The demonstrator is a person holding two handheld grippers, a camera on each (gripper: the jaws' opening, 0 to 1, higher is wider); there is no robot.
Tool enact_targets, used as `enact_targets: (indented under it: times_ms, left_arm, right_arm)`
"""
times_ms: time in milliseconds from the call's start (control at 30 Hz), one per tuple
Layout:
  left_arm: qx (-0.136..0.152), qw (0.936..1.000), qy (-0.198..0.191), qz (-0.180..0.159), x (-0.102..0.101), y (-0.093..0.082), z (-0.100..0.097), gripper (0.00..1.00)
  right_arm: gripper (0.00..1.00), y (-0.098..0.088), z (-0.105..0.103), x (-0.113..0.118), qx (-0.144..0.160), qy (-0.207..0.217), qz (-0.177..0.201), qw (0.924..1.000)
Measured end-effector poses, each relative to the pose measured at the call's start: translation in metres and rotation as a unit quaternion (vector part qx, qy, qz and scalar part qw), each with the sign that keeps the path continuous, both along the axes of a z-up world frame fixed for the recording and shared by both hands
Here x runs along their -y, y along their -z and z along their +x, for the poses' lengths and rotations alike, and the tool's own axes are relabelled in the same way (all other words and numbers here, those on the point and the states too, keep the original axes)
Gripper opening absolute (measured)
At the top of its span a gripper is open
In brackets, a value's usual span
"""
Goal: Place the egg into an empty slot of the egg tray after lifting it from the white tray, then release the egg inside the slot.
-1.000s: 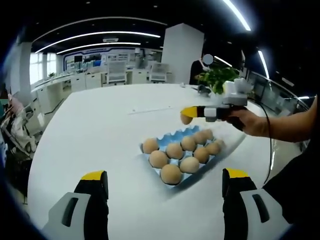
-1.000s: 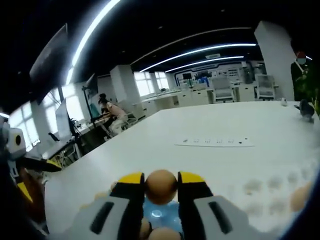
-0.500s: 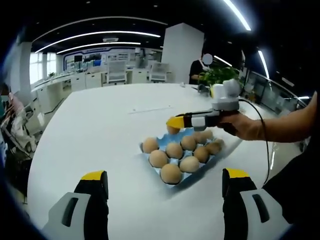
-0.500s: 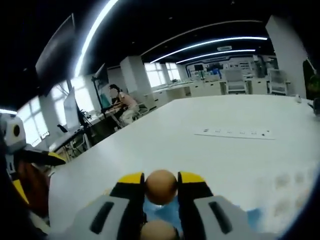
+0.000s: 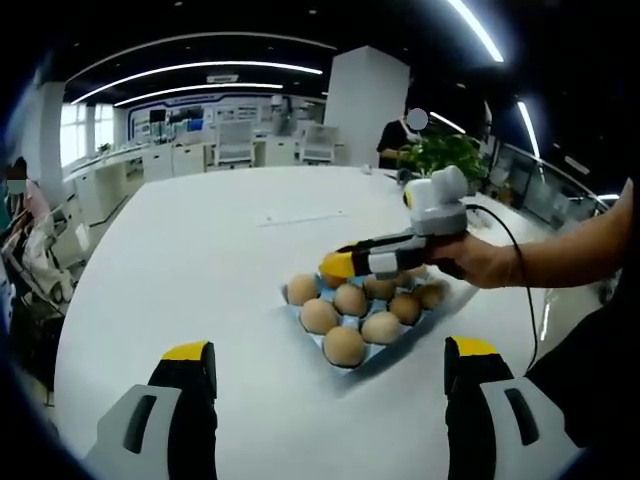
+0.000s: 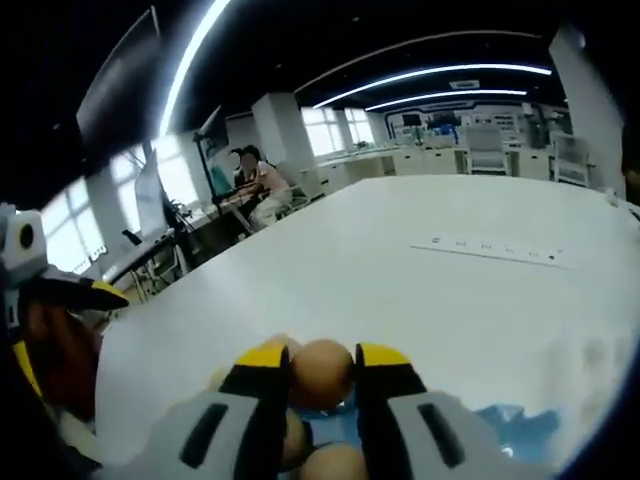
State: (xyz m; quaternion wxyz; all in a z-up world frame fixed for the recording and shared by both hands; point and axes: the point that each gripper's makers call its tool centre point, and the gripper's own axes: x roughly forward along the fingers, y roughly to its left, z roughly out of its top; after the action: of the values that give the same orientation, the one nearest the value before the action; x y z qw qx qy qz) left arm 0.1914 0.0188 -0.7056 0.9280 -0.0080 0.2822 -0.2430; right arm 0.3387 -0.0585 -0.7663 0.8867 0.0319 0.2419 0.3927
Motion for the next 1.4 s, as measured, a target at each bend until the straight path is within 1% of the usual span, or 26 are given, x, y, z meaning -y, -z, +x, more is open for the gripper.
enact_targets:
  times_ms: [200,300,667,733,867,1000,1100,1133,1167,1233,1267,1300,1367,1400]
  left_arm:
    - [0.000,1.0000,0.004,-0.001,0.002,0.000,0.001,0.95]
    - [0.000,1.0000,0.003,-0.002,0.002,0.000,0.001,0.95]
    - [0.005,1.0000,0.006,0.000,0.004,-0.004,0.004,0.95]
    - [0.004,1.0000,0.006,0.000,0.004,-0.004,0.004,0.95]
    - [0.006,1.0000,-0.005,0.000,0.000,-0.005,0.005,0.95]
    - [0.008,1.0000,-0.005,0.002,-0.002,-0.006,0.005,0.95]
    - [0.007,1.0000,-0.006,0.001,-0.001,-0.006,0.004,0.95]
    - [0.008,0.9999,-0.006,0.001,-0.001,-0.006,0.004,0.95]
    - [0.008,0.9999,-0.006,0.001,-0.001,-0.006,0.004,0.95]
    - [0.007,1.0000,-0.005,0.001,0.000,-0.005,0.003,0.95]
    - [0.007,1.0000,-0.004,0.001,0.000,-0.005,0.003,0.95]
    - [0.007,1.0000,-0.003,0.002,0.001,-0.005,0.003,0.95]
    - [0.007,1.0000,-0.001,0.002,0.002,-0.005,0.003,0.95]
    - [0.008,1.0000,0.001,0.001,0.003,-0.005,0.004,0.95]
  right_arm:
    - [0.26,0.007,-0.001,-0.001,-0.005,-0.005,-0.012,0.9999]
    - [0.26,0.009,-0.001,0.000,-0.013,-0.001,-0.007,0.9999]
    - [0.26,0.009,0.002,0.002,-0.008,-0.001,-0.013,0.9999]
    - [0.24,0.009,0.002,0.003,-0.007,-0.001,-0.015,0.9999]
    - [0.24,0.009,0.001,0.003,-0.005,-0.003,-0.017,0.9998]
    - [0.26,0.010,0.002,0.004,-0.003,-0.001,-0.019,0.9998]
    - [0.25,0.009,0.001,0.005,-0.007,0.003,-0.016,0.9998]
    - [0.23,0.008,0.000,0.007,-0.011,0.007,-0.011,0.9999]
    - [0.23,0.005,-0.001,0.009,-0.022,0.023,0.009,0.9994]
    - [0.23,-0.002,0.000,0.016,-0.025,0.038,0.033,0.9984]
    - [0.23,-0.004,0.000,0.018,-0.023,0.040,0.035,0.9983]
    - [0.23,-0.010,0.002,0.024,-0.015,0.049,0.046,0.9977]
    - [0.23,-0.015,0.002,0.032,-0.015,0.056,0.054,0.9968]
    - [0.23,-0.019,0.003,0.043,-0.017,0.071,0.062,0.9954]
